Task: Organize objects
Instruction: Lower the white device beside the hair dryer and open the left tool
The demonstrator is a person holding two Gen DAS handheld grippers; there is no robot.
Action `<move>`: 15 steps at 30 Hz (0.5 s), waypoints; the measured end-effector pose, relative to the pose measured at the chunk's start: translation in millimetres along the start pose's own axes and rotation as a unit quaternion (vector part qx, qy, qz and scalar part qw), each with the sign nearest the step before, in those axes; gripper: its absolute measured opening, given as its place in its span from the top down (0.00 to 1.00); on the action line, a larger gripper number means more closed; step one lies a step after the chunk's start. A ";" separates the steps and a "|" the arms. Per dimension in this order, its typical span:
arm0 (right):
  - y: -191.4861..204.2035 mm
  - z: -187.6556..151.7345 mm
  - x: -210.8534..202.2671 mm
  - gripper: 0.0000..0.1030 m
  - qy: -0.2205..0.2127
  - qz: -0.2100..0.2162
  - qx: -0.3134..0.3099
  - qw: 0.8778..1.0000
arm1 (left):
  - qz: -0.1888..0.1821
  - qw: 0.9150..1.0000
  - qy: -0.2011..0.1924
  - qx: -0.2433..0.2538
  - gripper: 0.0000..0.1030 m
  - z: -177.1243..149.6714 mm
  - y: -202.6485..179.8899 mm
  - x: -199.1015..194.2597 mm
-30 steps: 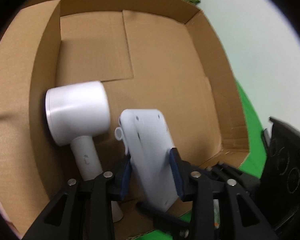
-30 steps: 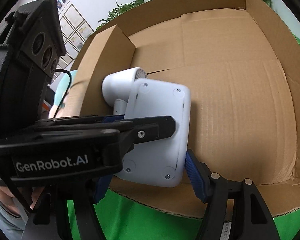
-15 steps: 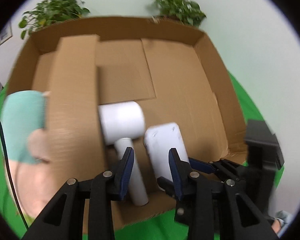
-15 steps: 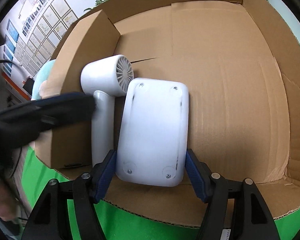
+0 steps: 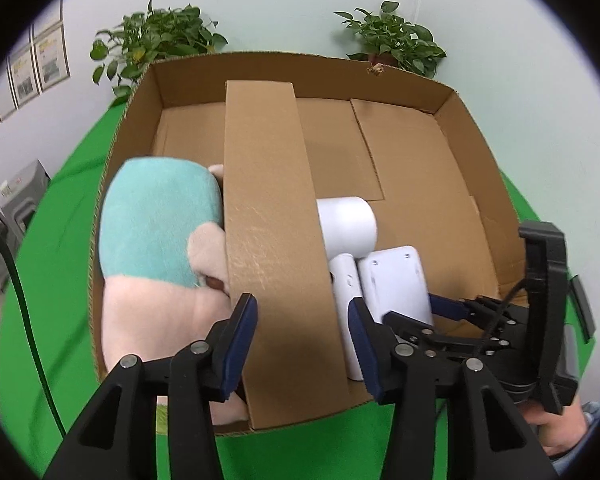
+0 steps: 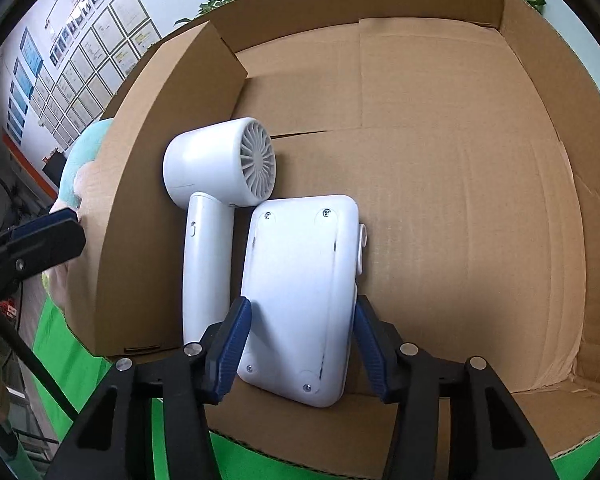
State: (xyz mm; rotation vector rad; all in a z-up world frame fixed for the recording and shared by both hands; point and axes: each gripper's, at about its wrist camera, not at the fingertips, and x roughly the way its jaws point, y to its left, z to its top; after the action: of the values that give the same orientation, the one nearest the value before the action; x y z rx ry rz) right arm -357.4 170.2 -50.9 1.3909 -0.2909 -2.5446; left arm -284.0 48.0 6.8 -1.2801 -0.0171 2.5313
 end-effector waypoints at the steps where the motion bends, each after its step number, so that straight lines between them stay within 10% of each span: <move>1: 0.6 -0.1 0.5 0.52 -0.001 0.000 -0.001 1.000 | -0.003 1.000 0.001 -0.003 0.55 -0.9 0.0 0.1; 8: -2.0 -3.0 -3.0 0.50 -0.001 0.002 0.005 1.000 | -0.014 1.000 0.007 -0.017 0.55 -4.2 -5.0 0.5; 10: -3.2 -4.0 -8.7 0.40 -0.008 -0.013 0.007 1.000 | -0.013 1.000 -0.006 -0.022 0.55 -8.2 -4.8 -4.1; 12: -2.0 -8.6 -26.6 0.08 -0.038 -0.025 0.001 0.999 | 0.000 0.999 -0.036 -0.014 0.55 -12.6 -7.5 -15.1; 15: 5.4 -22.0 -65.1 0.00 -0.098 -0.056 -0.020 0.993 | 0.022 0.995 -0.099 0.012 0.47 -23.8 -21.4 -38.6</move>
State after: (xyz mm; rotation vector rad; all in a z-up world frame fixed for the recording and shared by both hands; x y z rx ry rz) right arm -304.1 182.6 -9.0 1.1754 -0.1975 -2.7689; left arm -238.2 54.9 25.9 -1.0266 -0.0017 2.6771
